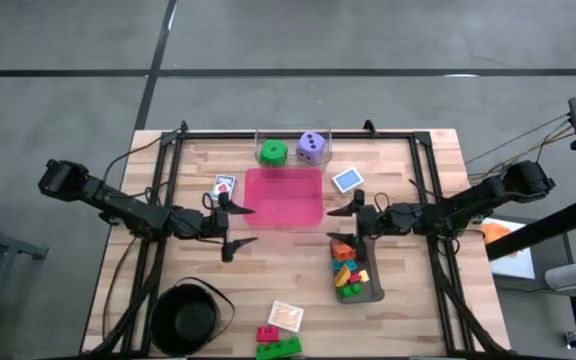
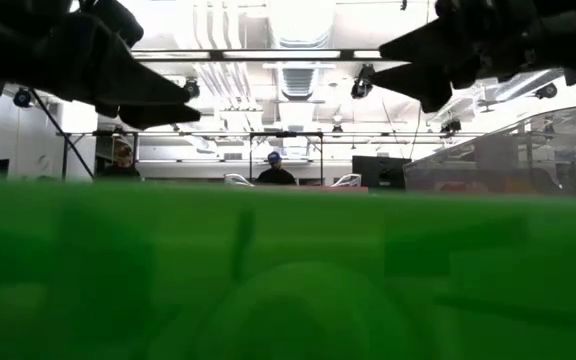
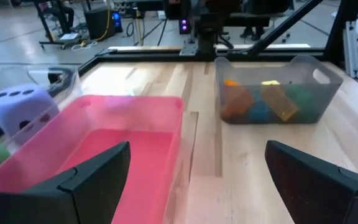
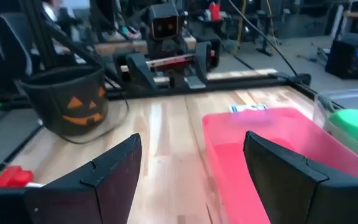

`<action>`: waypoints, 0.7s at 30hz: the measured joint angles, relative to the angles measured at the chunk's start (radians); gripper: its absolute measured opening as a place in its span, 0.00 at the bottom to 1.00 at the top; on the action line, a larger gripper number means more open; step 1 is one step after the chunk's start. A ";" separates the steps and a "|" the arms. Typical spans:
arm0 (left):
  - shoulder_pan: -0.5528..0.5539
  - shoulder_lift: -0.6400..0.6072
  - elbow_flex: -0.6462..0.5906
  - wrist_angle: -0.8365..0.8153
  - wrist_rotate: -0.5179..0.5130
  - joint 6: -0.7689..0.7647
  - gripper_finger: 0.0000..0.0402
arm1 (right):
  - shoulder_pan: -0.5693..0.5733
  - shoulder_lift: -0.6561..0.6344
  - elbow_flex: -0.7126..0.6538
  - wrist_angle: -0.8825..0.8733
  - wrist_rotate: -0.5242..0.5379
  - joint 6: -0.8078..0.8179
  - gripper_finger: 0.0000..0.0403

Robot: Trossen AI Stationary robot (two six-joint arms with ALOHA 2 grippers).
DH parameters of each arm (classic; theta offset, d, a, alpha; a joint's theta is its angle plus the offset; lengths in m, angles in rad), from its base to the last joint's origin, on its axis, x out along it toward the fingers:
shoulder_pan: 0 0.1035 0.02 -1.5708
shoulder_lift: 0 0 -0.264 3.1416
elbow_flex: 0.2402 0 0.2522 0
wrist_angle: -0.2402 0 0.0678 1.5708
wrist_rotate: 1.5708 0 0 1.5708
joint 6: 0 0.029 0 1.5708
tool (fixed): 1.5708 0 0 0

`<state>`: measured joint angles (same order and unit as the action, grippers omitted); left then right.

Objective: Pick & Place Toys
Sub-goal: Adjust the big red game piece

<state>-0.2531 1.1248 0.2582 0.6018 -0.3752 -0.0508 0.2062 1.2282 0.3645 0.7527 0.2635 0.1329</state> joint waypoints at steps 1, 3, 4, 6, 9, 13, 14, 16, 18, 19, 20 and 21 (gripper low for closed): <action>0.000 0.000 -0.004 -0.001 0.000 -0.002 0.93 | -0.003 0.000 0.021 -0.044 0.009 0.000 0.70; 0.000 0.000 -0.004 -0.006 0.000 -0.007 0.93 | -0.013 0.000 0.067 -0.167 0.038 0.003 0.70; 0.000 0.000 -0.004 -0.007 0.000 -0.007 0.93 | -0.019 0.000 0.092 -0.235 0.058 0.012 0.70; 0.000 0.000 -0.002 -0.007 0.000 -0.007 0.93 | -0.036 0.000 0.148 -0.392 0.091 0.054 0.70; 0.000 0.000 -0.001 -0.007 0.000 -0.007 0.93 | -0.062 0.000 0.238 -0.637 0.100 0.096 0.70; 0.000 0.000 -0.002 -0.008 0.000 -0.007 0.93 | -0.079 0.000 0.335 -0.851 0.099 0.102 0.70; 0.000 0.000 -0.002 -0.008 0.000 -0.007 0.93 | -0.084 0.000 0.355 -0.890 0.099 0.100 0.70; 0.000 0.000 -0.002 -0.008 0.000 -0.007 0.93 | -0.093 0.000 0.390 -0.962 0.099 0.097 0.70; 0.000 0.000 -0.002 -0.008 0.000 -0.007 0.93 | -0.104 0.012 0.424 -1.048 0.099 0.096 0.70; 0.000 0.000 -0.002 -0.008 0.000 -0.007 0.93 | -0.111 0.019 0.440 -1.095 0.099 0.096 0.70; 0.000 0.000 -0.002 -0.008 0.000 -0.007 0.93 | -0.117 0.032 0.452 -1.147 0.098 0.097 0.70; 0.000 0.000 -0.002 -0.008 0.000 -0.007 0.93 | -0.124 0.047 0.463 -1.191 0.098 0.097 0.70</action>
<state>-0.2535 1.1248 0.2565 0.5941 -0.3748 -0.0582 0.0824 1.2750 0.8276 -0.4385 0.3616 0.2298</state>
